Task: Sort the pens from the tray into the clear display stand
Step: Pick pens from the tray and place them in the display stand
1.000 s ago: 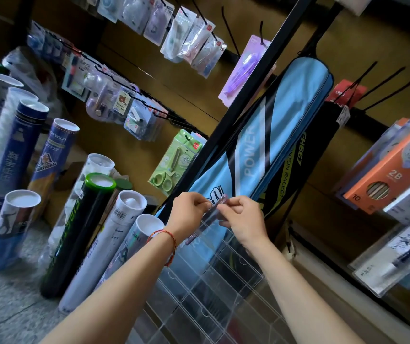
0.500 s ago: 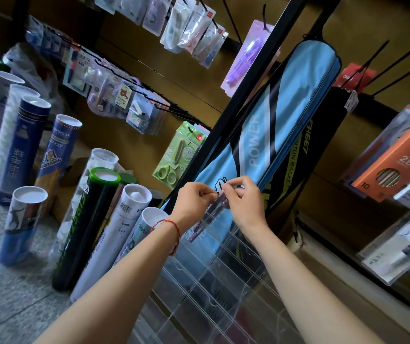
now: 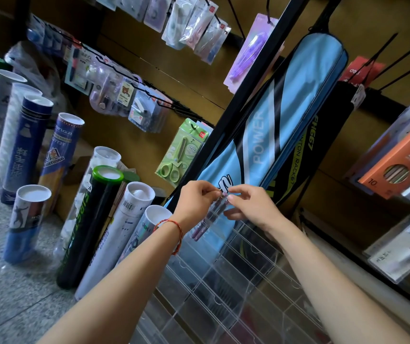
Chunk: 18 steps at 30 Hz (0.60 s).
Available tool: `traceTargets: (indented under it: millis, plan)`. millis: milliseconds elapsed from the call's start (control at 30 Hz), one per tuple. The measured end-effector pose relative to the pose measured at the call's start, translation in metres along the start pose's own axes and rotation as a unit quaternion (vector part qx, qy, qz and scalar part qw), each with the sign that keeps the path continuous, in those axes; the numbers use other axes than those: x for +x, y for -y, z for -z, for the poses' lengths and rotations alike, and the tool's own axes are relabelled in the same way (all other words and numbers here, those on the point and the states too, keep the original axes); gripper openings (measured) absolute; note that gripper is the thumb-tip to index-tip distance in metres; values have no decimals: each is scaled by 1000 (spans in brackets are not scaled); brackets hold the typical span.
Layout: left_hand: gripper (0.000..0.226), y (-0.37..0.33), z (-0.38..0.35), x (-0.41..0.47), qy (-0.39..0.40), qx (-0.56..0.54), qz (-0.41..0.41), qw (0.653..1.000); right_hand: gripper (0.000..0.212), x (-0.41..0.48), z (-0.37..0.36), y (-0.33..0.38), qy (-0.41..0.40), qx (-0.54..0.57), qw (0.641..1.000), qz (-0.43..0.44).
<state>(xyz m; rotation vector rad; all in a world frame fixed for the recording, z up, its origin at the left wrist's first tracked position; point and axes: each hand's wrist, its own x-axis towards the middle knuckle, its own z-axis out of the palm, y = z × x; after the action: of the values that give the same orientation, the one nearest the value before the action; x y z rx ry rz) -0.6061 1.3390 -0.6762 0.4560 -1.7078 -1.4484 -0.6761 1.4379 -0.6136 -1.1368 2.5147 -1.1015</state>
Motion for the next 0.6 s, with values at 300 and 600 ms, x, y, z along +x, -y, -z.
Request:
traceTargets:
  millis: [300,600]
  plan:
    - [16,-2,-1,-3,-13,10,-11,1000,17,0,-8,-5,-82,81,993,-35]
    - [20,-4,4,-6,12,28,-22,999,23,1,-6,-4,-49,-3,998,-29]
